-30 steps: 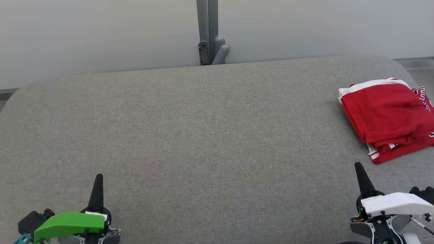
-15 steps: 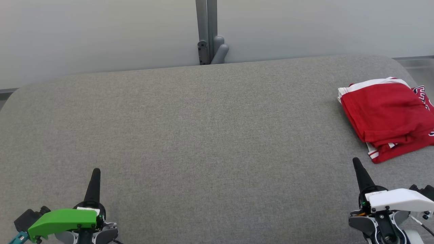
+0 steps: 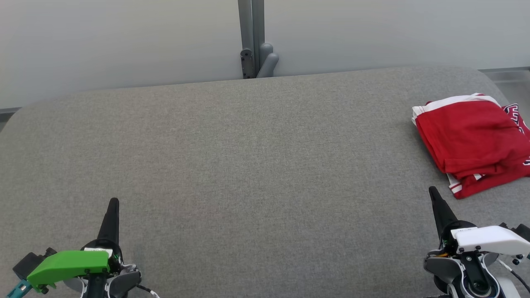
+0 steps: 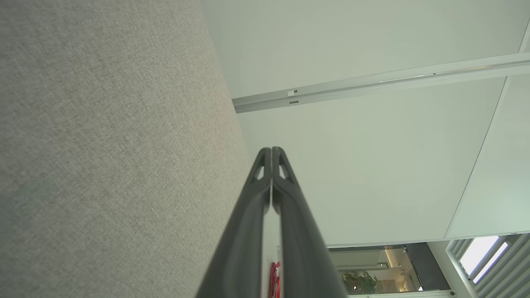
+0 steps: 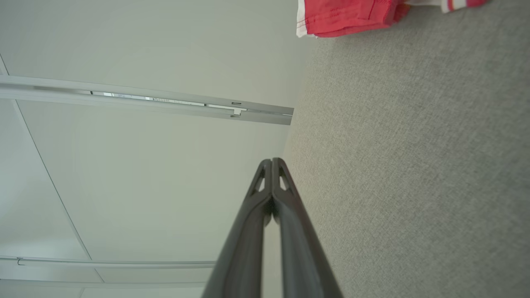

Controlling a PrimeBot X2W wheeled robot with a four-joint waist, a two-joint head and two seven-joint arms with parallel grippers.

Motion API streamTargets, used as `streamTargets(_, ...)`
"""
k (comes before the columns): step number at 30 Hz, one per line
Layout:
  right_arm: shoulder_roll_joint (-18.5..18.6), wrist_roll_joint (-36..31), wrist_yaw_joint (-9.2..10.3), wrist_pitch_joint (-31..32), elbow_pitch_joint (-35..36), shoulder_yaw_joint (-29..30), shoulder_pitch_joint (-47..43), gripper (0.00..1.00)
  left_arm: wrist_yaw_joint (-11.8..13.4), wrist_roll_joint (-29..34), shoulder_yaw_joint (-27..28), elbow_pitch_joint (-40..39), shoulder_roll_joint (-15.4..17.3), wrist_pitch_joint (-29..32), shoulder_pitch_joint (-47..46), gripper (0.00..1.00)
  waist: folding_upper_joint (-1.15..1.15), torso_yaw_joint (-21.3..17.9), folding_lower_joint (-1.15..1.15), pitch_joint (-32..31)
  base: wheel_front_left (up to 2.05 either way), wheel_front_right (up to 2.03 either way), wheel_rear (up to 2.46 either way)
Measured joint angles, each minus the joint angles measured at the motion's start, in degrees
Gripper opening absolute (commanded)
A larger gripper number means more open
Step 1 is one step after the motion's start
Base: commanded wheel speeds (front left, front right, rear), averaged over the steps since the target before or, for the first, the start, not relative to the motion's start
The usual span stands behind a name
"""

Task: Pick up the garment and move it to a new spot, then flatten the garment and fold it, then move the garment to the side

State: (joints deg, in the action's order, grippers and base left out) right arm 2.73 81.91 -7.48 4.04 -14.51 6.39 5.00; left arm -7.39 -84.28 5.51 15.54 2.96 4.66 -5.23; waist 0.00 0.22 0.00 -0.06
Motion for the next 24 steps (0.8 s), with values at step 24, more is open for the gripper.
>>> streamTargets(24, 0.0, 10.3, 0.00, 2.2, 0.1, 0.0, 1.2, 0.00, 0.0, -8.0, 1.4, -1.2, -0.1, 2.3, -1.0, 0.00, 0.00, -0.2, 0.00, 0.2, 0.00, 0.00, 0.00)
